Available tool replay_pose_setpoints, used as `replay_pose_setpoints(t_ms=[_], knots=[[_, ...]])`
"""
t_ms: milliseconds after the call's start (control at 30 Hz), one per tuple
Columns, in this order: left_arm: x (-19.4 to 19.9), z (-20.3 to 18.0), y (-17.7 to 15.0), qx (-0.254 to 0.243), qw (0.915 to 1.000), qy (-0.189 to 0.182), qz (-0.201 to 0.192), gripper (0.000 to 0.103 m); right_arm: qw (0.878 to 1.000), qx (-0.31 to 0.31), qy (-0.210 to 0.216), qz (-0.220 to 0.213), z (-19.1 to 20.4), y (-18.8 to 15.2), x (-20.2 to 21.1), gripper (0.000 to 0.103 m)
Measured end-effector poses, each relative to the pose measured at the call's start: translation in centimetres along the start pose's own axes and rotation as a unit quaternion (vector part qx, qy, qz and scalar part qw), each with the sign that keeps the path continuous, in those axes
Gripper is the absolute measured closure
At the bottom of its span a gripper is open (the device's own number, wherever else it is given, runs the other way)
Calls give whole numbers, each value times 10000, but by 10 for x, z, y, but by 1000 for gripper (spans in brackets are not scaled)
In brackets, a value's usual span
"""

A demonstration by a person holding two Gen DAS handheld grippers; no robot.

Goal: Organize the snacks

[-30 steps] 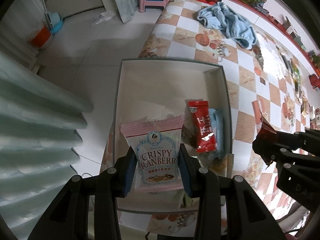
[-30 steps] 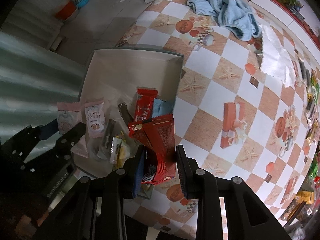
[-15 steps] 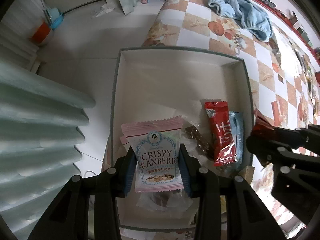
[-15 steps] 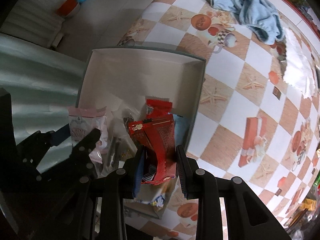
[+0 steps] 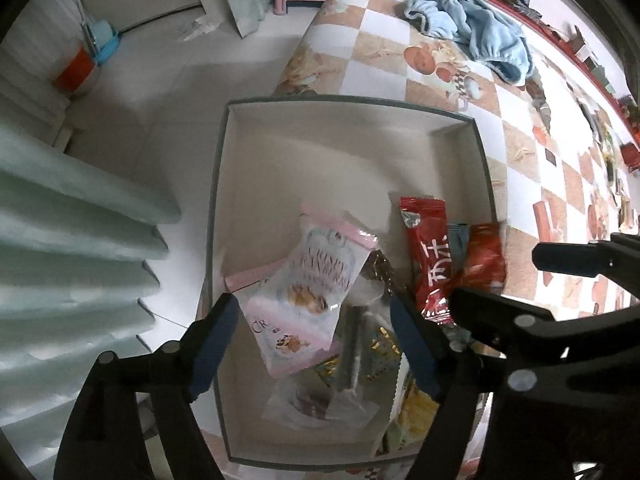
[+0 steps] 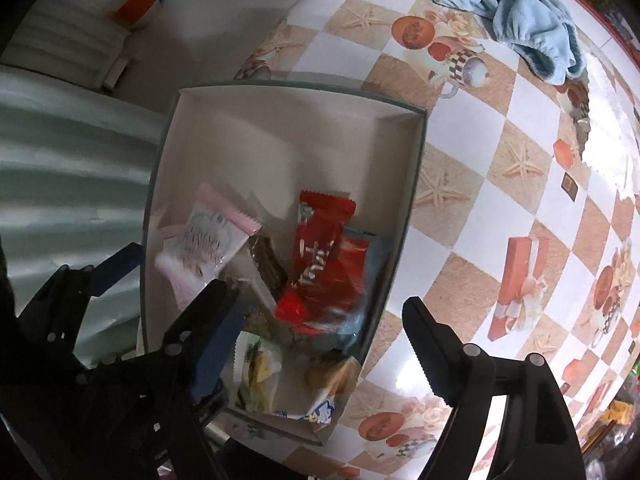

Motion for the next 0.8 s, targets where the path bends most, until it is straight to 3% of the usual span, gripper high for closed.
replay_pose_setpoints(t_ms=[200, 267, 367, 400, 433, 800], knots=[[7, -4, -3, -102, 9999, 40, 3, 17, 9999, -152, -39, -11, -10, -12, 10, 19], [11, -5, -3, -100, 9999, 14, -69, 16, 9997, -225, -60, -45, -16, -16, 15, 1], [18, -10, -6, -179, 9998, -40, -83, 14, 9993, -353, -34, -79, -22, -22, 25, 1], [18, -12, -7, -195, 9998, -66, -60, 3, 9992, -388, -29, -75, -26, -23, 27, 1], [19, -13, -8, -203, 9997, -93, -25, 0, 9991, -416, -32, -72, -27, -27, 30, 1], [35, -23, -11, -371, 9993, -76, -11, 0, 9978, -645, -108, -91, -36, -40, 54, 1]])
Point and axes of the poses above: each gripper's, at about its wrist camera, not at the fingertips, and x roughly against the way its jaws point, z to its left, y to its top, the point moved 10 cm from there along -x, roughly the way its jaws point, and after that the axes turned 15 degrees about -z, right-handed, at the moved point
